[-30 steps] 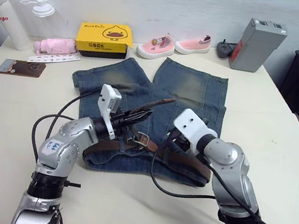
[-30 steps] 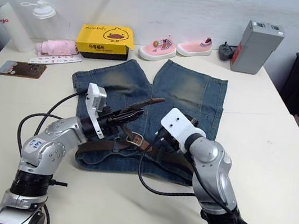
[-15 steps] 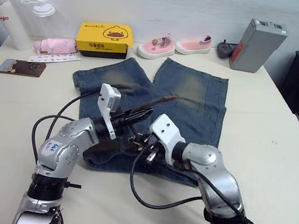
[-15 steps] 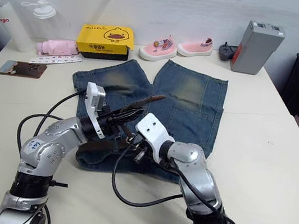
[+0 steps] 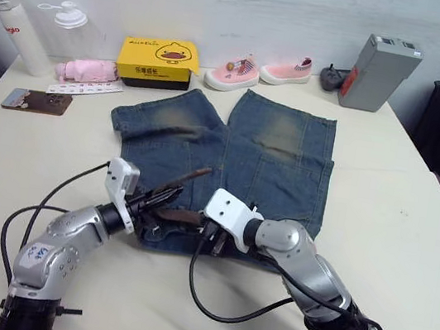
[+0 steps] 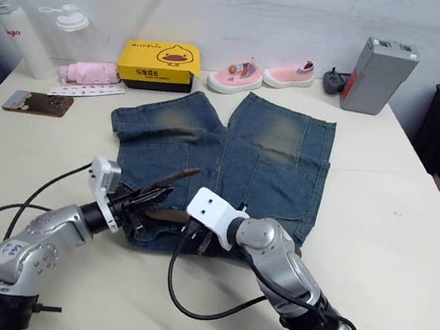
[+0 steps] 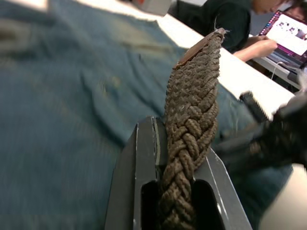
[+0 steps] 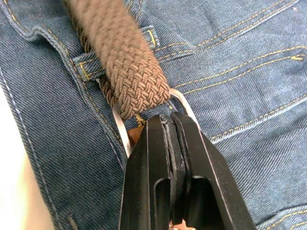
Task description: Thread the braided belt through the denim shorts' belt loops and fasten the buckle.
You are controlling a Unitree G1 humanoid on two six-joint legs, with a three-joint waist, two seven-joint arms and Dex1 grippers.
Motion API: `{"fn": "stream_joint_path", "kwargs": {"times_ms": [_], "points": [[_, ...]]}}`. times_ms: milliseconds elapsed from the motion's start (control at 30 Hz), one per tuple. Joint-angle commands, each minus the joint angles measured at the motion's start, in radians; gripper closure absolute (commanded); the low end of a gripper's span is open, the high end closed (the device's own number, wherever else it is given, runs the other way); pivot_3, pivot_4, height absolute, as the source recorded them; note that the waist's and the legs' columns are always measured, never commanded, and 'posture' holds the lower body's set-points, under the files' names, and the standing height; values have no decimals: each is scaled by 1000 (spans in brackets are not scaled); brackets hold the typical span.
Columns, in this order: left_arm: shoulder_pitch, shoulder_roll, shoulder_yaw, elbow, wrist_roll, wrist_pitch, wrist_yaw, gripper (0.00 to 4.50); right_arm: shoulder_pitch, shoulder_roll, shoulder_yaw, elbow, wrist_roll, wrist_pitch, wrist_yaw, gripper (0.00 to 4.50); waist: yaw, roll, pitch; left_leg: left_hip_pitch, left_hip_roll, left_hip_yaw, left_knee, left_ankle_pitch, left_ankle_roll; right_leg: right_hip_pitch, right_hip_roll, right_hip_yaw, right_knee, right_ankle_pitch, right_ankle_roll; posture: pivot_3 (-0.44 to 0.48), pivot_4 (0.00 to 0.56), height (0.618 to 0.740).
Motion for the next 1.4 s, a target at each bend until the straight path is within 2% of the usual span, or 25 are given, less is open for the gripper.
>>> {"fn": "stream_joint_path", "kwargs": {"times_ms": [33, 133, 267, 433, 867, 1200, 1400], "points": [[-6, -15, 0, -71, 2, -35, 29, 4500, 30, 22, -113, -54, 79, 61, -9, 4447, 0, 1, 1, 0, 0, 0, 0, 0, 0, 0, 0, 0, 0, 0, 0, 0, 150, 706], [-14, -26, -14, -76, 2, -36, 44, 4500, 24, 40, -196, -135, 153, 129, -3, 4447, -4, 2, 1, -2, 0, 0, -1, 0, 0, -2, 1, 0, 0, 0, 0, 0, 150, 706], [-21, -29, -18, -71, 1, -37, 51, 4500, 24, 15, -223, -193, 207, 191, 4, 4447, -6, 3, 2, -2, 1, 1, -1, 0, 0, -3, 2, 0, 0, 0, 0, 0, 150, 706], [-19, -27, -20, -72, -3, -35, 47, 4500, 35, -18, -170, -160, 207, 190, -47, 4447, -5, 3, 2, -2, 1, 1, -1, 0, 0, -3, 1, 0, 0, 0, 0, 0, 150, 706], [-20, -22, -19, -70, 4, -34, 53, 4500, -19, 47, -82, -40, 219, 135, -101, 4447, -8, 4, 2, -1, 1, 1, -1, 0, 0, -3, 2, 1, 0, 0, 0, 0, 150, 706], [-9, 55, 11, 17, 64, -98, -2, 4500, -63, -38, -76, -47, 209, 138, -104, 4447, -7, 4, 2, -2, 1, 1, -1, 0, 0, -3, 2, 1, 0, 0, 0, 0, 150, 706], [-39, 109, 23, 74, 73, -130, -63, 4500, 16, -136, -59, -104, 219, 104, -68, 4447, -6, 4, 2, -3, 1, 1, -1, 0, 0, -4, 2, 0, -1, 0, 0, 0, 150, 706]]}}
